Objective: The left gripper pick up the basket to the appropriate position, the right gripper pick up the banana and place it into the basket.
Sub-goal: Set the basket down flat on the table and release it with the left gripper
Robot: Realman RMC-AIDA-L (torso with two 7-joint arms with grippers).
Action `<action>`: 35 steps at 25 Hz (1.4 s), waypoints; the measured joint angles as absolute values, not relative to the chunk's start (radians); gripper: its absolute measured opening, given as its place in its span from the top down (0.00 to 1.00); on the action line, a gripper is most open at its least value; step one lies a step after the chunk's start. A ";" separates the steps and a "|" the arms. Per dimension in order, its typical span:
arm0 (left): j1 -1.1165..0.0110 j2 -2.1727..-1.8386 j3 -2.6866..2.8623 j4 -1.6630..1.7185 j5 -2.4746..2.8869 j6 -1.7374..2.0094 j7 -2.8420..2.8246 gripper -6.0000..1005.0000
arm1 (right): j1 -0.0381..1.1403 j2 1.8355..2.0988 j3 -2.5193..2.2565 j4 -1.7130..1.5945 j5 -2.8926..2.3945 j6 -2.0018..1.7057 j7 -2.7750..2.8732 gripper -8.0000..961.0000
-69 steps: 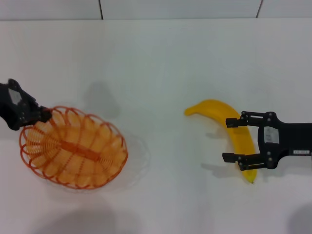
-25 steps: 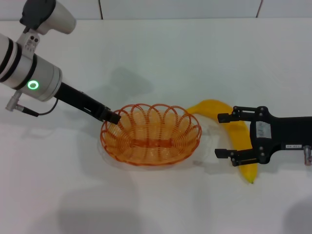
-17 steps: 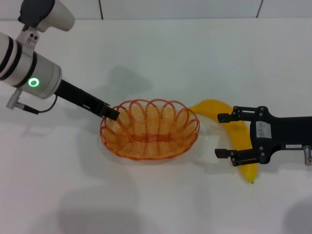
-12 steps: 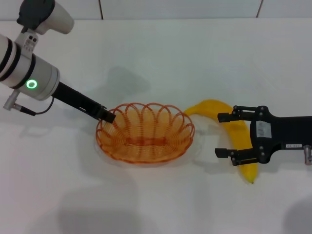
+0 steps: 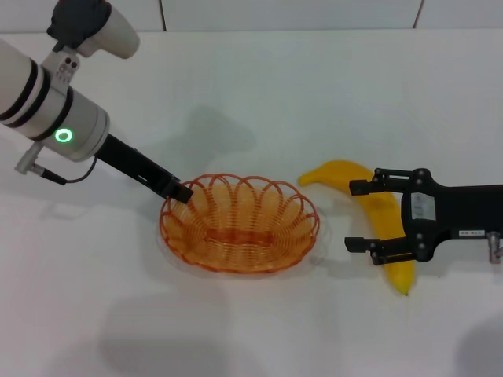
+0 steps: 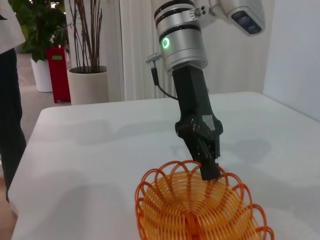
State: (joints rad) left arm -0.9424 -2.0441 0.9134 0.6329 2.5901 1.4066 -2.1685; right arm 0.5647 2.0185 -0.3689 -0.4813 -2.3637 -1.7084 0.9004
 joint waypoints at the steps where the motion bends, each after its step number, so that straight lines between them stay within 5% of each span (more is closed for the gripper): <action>1: -0.944 -2.044 0.914 0.632 2.590 1.406 -2.169 0.95 | 0.565 2.019 -0.369 -0.478 -2.364 -1.707 0.900 0.11; 24: -0.944 -2.042 0.914 0.632 2.592 1.406 -2.174 0.79 | 0.568 2.017 -0.363 -0.472 -2.364 -1.706 0.900 0.11; 35: -0.938 -2.043 0.914 0.648 2.567 1.404 -2.155 0.45 | 0.559 2.015 -0.363 -0.472 -2.363 -1.707 0.900 0.11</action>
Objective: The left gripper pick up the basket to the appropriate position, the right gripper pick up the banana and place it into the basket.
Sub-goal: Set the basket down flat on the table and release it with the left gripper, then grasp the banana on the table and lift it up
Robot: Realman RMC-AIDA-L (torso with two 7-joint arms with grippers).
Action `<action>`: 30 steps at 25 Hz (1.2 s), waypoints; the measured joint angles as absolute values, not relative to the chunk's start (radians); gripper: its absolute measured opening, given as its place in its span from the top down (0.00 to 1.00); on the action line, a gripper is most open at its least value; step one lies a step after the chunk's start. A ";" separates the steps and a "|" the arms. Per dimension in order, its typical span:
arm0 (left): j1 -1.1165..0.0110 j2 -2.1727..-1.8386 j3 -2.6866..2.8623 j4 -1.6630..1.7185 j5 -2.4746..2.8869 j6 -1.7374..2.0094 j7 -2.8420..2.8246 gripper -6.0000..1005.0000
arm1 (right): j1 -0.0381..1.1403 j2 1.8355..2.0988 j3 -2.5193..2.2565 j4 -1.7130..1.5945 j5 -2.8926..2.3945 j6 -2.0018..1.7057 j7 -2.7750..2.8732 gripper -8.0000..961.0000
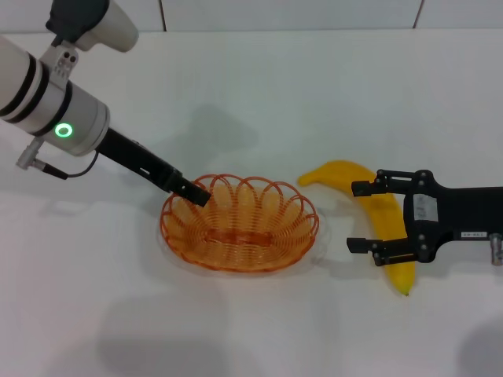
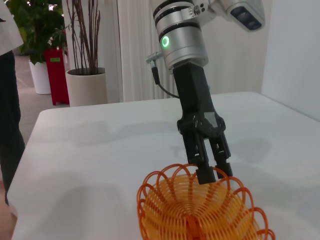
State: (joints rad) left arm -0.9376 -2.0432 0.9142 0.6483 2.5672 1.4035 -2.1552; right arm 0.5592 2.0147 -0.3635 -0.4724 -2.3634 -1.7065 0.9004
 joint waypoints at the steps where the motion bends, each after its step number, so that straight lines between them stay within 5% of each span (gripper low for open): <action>1: -0.937 -2.043 0.914 0.652 2.565 1.404 -2.154 0.42 | 0.559 2.014 -0.364 -0.472 -2.363 -1.707 0.900 0.11; 9: -0.893 -2.044 0.914 0.723 2.554 1.440 -2.153 0.17 | 0.554 2.011 -0.361 -0.472 -2.361 -1.711 0.900 0.11; 13: -0.791 -2.045 0.922 0.881 2.466 1.530 -2.142 0.12 | 0.551 2.011 -0.360 -0.472 -2.354 -1.712 0.900 0.11; 22: -0.443 -2.042 1.023 1.281 2.179 1.614 -2.033 0.13 | 0.530 2.009 -0.360 -0.473 -2.329 -1.715 0.900 0.11; 30: -0.259 -2.041 0.951 1.275 2.005 1.731 -1.708 0.12 | 0.508 1.997 -0.361 -0.473 -2.308 -1.712 0.900 0.11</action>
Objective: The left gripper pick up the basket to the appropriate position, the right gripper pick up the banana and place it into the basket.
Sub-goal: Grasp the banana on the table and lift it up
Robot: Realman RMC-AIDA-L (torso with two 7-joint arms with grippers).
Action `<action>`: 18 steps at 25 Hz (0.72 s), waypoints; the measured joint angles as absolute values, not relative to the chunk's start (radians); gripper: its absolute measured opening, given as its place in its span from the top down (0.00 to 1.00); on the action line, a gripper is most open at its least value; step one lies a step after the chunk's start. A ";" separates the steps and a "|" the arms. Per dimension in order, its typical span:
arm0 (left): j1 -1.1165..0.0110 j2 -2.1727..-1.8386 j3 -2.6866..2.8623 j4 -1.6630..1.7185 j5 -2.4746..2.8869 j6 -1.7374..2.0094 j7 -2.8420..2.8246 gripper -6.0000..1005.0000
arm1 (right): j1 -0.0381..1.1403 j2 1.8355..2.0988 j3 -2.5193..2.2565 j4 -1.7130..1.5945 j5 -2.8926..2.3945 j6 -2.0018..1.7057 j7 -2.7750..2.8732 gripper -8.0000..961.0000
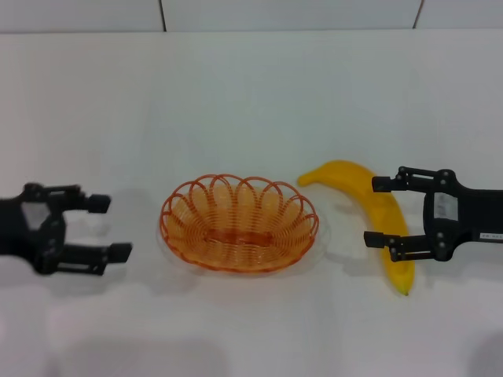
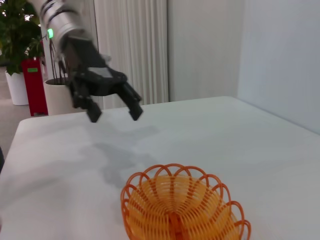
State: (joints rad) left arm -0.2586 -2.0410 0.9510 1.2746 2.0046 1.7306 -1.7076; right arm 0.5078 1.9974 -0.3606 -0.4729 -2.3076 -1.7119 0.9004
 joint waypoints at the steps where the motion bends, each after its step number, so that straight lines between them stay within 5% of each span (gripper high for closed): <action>1: -0.248 -2.041 0.941 1.264 1.996 1.735 -1.678 0.12 | 0.507 1.997 -0.360 -0.473 -2.308 -1.709 0.900 0.11; 18: -0.232 -2.034 0.744 0.943 2.057 1.819 -1.303 0.12 | 0.500 1.997 -0.361 -0.482 -2.308 -1.709 0.920 0.11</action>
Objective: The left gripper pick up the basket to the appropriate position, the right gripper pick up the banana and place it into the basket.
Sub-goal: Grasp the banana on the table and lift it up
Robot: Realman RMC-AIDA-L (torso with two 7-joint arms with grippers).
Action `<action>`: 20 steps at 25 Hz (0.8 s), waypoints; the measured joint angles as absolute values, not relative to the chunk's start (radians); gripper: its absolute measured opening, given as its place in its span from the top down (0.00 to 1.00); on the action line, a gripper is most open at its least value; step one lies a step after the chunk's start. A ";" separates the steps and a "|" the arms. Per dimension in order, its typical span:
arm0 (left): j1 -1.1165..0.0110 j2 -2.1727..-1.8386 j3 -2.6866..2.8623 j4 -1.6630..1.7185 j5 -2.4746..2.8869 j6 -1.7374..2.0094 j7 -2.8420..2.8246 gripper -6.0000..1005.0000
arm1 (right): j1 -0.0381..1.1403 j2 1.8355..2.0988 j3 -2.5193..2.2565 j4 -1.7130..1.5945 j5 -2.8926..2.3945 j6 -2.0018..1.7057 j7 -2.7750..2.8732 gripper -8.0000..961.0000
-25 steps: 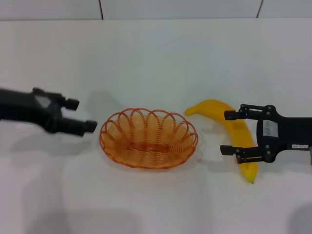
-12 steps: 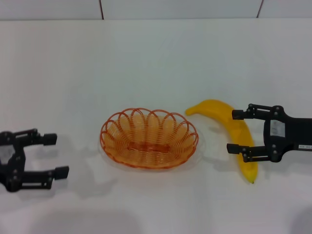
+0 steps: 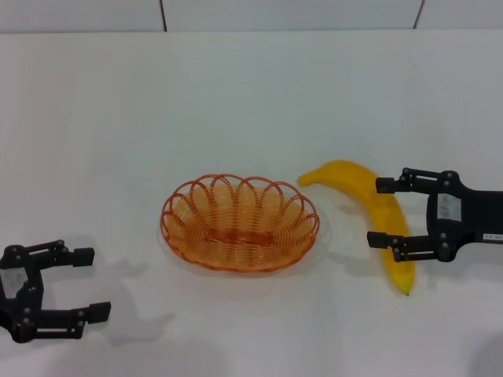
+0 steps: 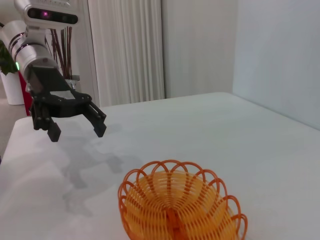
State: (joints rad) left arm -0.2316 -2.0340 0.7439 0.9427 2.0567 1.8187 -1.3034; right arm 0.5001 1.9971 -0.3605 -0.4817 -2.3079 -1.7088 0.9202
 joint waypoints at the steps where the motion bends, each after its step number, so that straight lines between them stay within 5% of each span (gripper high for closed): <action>1: -0.233 -2.034 0.743 0.943 2.061 1.822 -1.303 0.12 | 0.501 1.997 -0.361 -0.482 -2.308 -1.709 0.920 0.11; 20: -0.252 -2.035 0.742 0.916 2.127 1.828 -1.280 0.13 | 0.513 1.989 -0.366 -0.522 -2.310 -1.739 1.013 0.11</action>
State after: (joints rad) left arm -0.2524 -2.0352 0.7420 0.9157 2.1274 1.8283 -1.2796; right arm 0.5127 1.9892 -0.3655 -0.5216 -2.3102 -1.7388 1.0125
